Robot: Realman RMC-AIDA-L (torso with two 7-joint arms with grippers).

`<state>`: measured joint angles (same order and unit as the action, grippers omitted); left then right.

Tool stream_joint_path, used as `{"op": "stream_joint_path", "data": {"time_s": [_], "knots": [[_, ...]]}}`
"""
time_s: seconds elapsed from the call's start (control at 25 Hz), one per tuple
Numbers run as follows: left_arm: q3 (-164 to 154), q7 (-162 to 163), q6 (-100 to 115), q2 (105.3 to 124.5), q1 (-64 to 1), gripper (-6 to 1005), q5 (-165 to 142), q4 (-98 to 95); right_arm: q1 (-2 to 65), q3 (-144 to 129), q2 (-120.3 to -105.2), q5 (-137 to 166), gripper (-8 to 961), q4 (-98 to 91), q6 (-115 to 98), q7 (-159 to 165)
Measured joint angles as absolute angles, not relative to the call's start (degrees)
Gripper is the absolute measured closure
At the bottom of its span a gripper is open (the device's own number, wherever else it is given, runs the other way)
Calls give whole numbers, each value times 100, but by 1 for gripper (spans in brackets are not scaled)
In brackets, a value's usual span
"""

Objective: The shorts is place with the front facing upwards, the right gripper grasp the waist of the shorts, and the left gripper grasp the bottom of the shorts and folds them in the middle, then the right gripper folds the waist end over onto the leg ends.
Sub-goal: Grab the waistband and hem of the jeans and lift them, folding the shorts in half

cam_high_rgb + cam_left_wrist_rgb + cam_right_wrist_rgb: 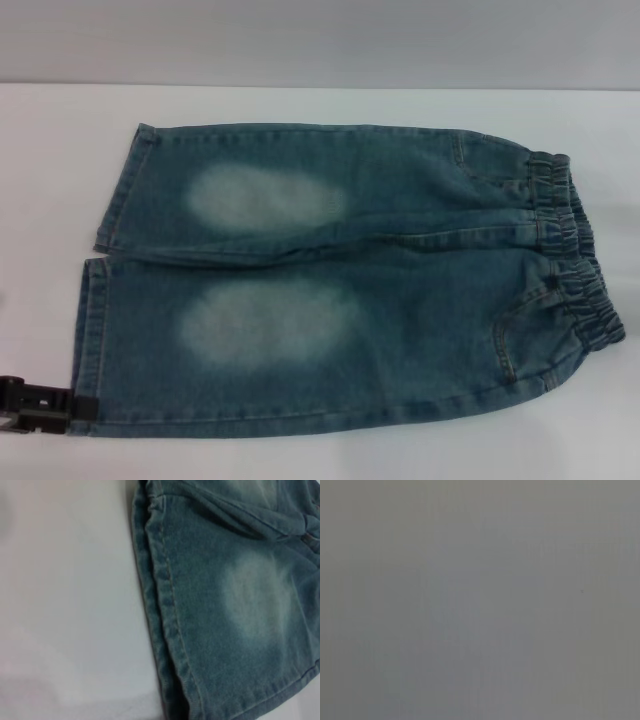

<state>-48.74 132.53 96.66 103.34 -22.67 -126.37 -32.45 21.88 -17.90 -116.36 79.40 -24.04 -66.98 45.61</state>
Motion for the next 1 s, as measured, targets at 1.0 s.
{"op": "stream_joint_path", "data": {"time_s": [1.0], "knots": [[-4789, 13185, 9784, 10536, -2640, 237, -12627, -3250, 2093, -1742, -11627, 7926, 469, -2364, -6697, 4561]]}}
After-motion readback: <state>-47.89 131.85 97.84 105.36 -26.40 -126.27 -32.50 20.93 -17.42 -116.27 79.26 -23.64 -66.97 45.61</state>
